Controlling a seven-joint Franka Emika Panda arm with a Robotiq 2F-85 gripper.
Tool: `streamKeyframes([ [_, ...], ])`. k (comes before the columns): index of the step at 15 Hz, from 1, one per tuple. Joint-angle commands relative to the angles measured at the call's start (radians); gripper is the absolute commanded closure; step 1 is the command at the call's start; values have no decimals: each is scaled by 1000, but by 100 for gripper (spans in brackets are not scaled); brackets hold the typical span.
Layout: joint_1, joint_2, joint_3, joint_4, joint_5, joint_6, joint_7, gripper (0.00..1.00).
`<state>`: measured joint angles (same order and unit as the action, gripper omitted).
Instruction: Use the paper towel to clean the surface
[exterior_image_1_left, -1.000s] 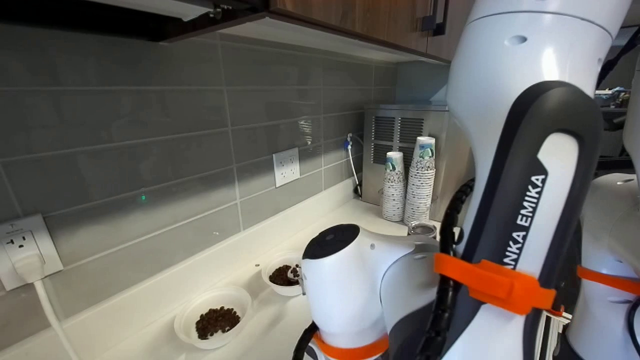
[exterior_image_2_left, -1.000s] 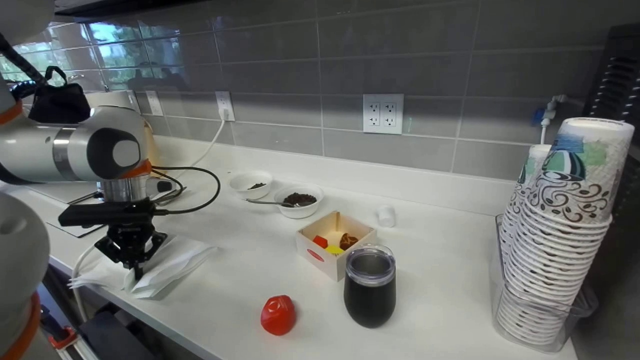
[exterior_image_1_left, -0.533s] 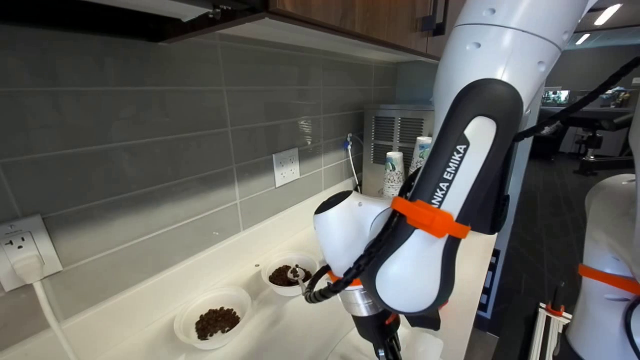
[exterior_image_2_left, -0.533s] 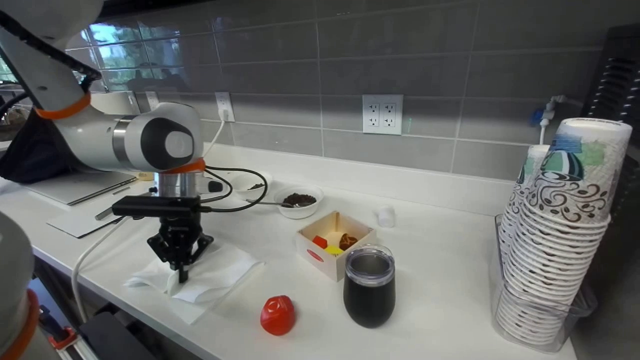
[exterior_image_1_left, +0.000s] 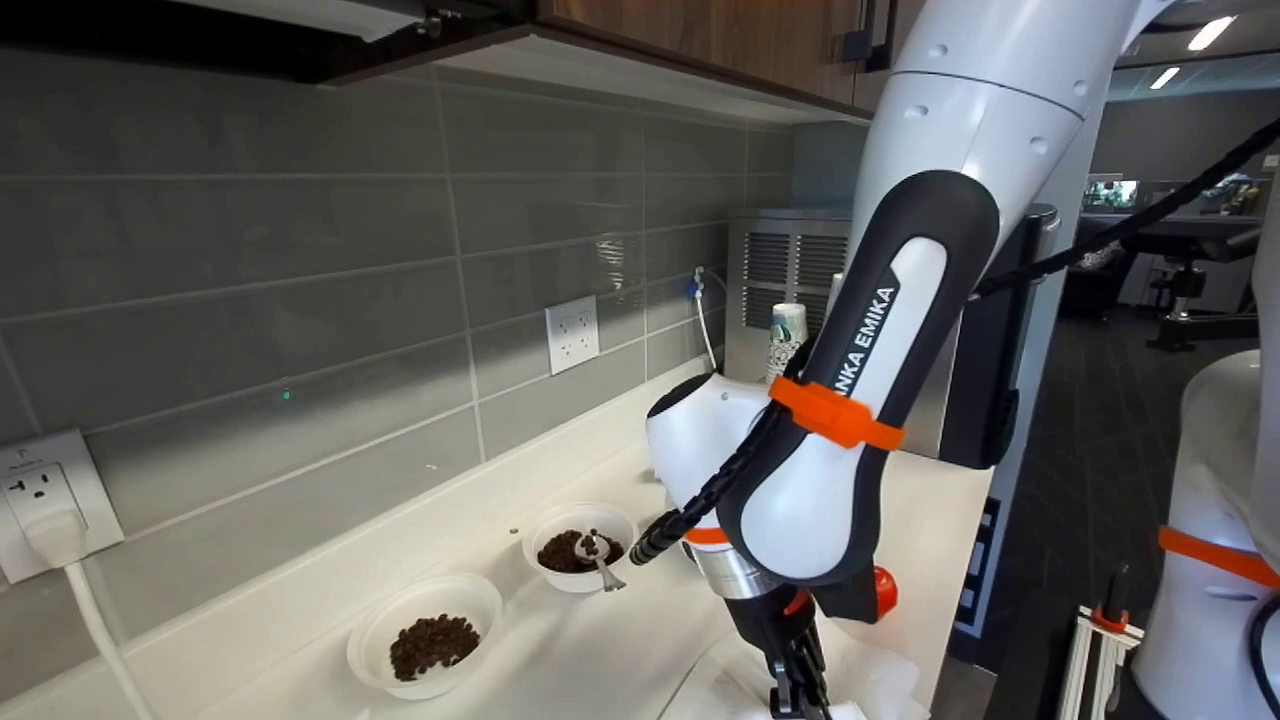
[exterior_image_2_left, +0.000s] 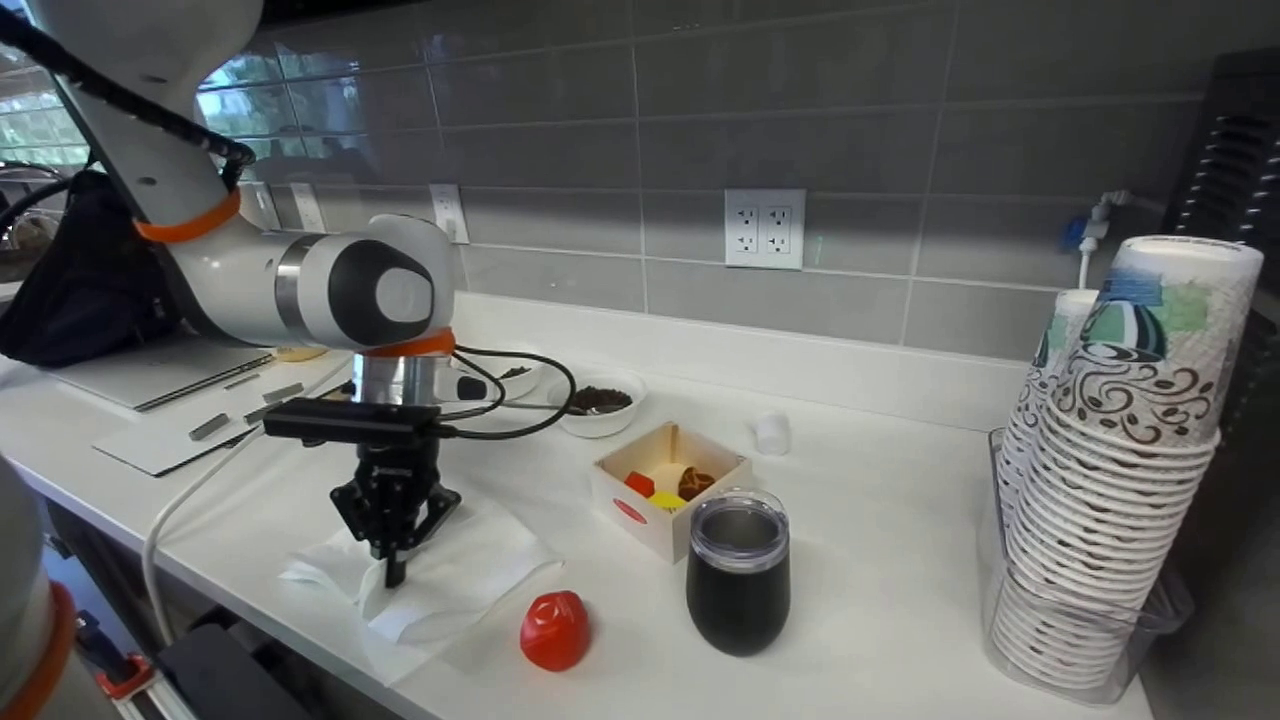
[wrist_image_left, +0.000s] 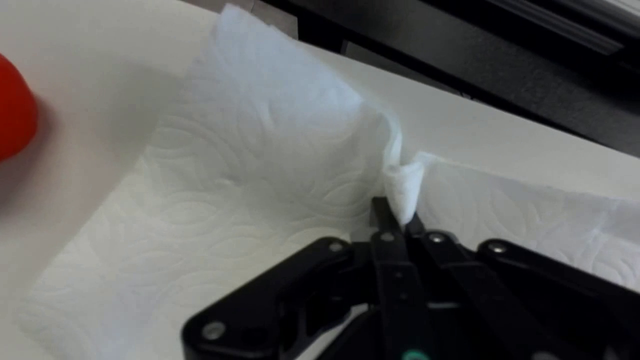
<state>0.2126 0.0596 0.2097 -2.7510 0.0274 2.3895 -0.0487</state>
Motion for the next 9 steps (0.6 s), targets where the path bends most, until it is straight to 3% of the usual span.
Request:
streamKeyframes([
  [1, 31, 4, 53, 2, 88, 14, -63, 99],
  [4, 64, 2, 107, 34, 146, 27, -97, 99],
  [9, 109, 49, 151, 163, 107, 65, -71, 99],
])
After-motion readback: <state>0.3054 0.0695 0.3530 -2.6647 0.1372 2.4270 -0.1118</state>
